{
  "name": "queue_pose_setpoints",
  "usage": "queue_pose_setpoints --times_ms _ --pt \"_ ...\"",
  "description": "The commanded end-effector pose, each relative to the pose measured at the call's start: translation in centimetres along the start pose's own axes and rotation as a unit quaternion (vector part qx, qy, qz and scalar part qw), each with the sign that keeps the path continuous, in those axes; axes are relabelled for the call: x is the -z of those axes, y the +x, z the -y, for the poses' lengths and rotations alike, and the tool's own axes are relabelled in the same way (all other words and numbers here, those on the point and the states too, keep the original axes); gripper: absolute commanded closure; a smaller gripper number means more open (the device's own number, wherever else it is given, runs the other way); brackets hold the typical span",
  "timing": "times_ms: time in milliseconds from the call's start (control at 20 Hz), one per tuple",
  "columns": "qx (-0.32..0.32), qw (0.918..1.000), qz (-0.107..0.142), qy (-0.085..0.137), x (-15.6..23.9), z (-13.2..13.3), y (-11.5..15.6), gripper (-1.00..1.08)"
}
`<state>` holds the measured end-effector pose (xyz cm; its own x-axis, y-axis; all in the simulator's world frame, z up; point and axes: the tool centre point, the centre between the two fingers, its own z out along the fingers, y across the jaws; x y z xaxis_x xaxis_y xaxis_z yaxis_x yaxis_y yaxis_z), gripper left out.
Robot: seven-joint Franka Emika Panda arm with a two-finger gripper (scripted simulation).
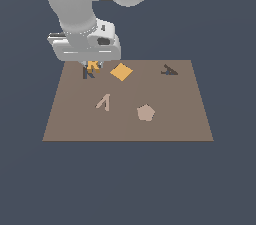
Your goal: Insert a designated object into the corresponding slot on a board.
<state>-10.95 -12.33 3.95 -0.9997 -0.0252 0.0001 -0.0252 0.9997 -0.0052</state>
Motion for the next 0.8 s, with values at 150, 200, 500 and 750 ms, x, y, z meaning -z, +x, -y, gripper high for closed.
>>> queue_pose_setpoints --times_ms 150,200,500,750 --pt "0.039 0.9993 0.000 0.000 0.0 1.4 -0.9 1.08" --pt "0.044 0.9990 0.000 0.000 0.0 1.6 -1.1 1.08" --pt "0.065 0.9979 0.000 0.000 0.1 2.3 -1.7 1.08" --pt "0.069 0.9976 0.000 0.000 0.1 2.4 -1.8 1.08"
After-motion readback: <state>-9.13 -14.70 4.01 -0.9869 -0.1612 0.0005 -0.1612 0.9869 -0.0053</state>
